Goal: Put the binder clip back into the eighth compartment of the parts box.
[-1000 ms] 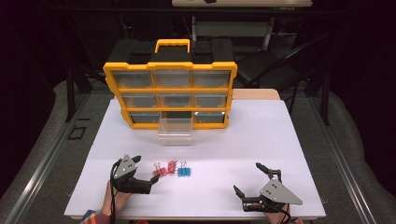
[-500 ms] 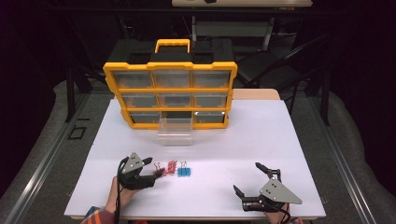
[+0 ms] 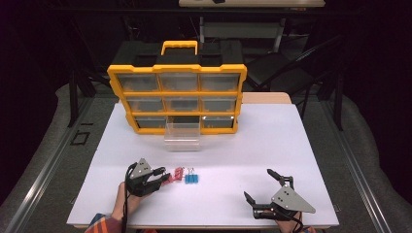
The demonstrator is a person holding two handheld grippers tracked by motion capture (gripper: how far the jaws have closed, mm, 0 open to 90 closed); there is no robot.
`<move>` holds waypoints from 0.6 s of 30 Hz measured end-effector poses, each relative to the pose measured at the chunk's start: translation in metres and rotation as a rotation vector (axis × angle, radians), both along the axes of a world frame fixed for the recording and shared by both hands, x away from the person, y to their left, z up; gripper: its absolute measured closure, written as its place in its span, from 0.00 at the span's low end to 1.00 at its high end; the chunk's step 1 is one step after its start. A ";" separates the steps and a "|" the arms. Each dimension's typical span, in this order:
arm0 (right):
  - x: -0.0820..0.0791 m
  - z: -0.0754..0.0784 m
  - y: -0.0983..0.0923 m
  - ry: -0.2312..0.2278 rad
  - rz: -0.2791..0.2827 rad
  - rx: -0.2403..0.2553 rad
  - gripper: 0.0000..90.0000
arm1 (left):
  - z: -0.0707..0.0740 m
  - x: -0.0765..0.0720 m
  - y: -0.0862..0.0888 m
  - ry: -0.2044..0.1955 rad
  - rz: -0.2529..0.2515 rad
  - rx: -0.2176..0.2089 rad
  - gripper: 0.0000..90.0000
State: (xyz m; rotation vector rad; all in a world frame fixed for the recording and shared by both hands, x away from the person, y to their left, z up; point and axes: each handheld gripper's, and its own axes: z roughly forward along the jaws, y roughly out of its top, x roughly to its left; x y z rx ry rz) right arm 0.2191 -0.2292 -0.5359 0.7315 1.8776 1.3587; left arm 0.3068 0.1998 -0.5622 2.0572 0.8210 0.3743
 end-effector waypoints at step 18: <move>0.000 -0.001 -0.003 0.003 -0.014 -0.001 0.01 | 0.006 -0.013 0.004 0.005 -0.107 -0.038 0.94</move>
